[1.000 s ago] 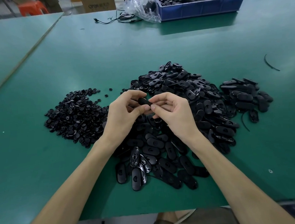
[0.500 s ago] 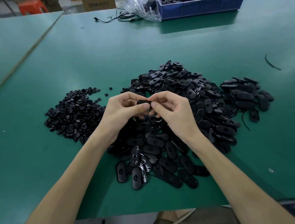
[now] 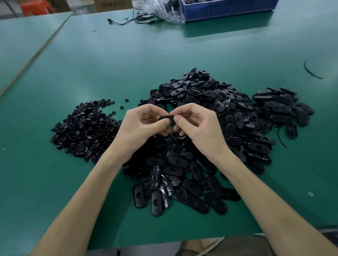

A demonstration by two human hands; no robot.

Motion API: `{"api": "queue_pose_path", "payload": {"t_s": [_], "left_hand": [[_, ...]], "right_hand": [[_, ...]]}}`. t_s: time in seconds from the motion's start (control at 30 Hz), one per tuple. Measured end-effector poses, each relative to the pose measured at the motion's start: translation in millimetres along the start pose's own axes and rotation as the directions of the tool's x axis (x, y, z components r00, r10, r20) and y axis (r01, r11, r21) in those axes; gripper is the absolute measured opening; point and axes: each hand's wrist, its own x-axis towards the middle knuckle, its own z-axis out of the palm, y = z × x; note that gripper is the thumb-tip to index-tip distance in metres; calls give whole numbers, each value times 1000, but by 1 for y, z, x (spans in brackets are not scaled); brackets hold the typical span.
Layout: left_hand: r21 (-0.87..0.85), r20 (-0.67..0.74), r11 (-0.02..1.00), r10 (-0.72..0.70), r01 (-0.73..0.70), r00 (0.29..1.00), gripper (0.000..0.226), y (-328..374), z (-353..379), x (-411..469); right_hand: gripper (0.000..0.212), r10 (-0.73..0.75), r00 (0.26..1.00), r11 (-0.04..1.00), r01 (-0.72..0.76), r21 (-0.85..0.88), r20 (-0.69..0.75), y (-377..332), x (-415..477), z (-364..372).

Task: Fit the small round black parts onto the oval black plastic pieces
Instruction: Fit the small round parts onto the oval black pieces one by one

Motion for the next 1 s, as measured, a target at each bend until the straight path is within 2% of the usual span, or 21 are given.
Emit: {"api": "queue_pose_path", "payload": {"t_s": [0.33,0.67,0.77,1.0], "left_hand": [[125,-27,992,35,-31,999,15,-1,3,-1],[261,-83,962,107,-82,991,14,1,16,-6],[224,-77,971,99,-80,992,12,1,15,-6],[3,35,999,37,-37,999,14,1,-2,-2]], "right_hand": [[6,35,999,998,-35,-43,10,-1,-2,3],[11,66,998,990,-65,-121,-2,-1,-2,3],[12,56,998,990,-56,-128,-8,-1,-2,3],[12,36,999,993,-39,-112,-25,-1,-2,2]]}}
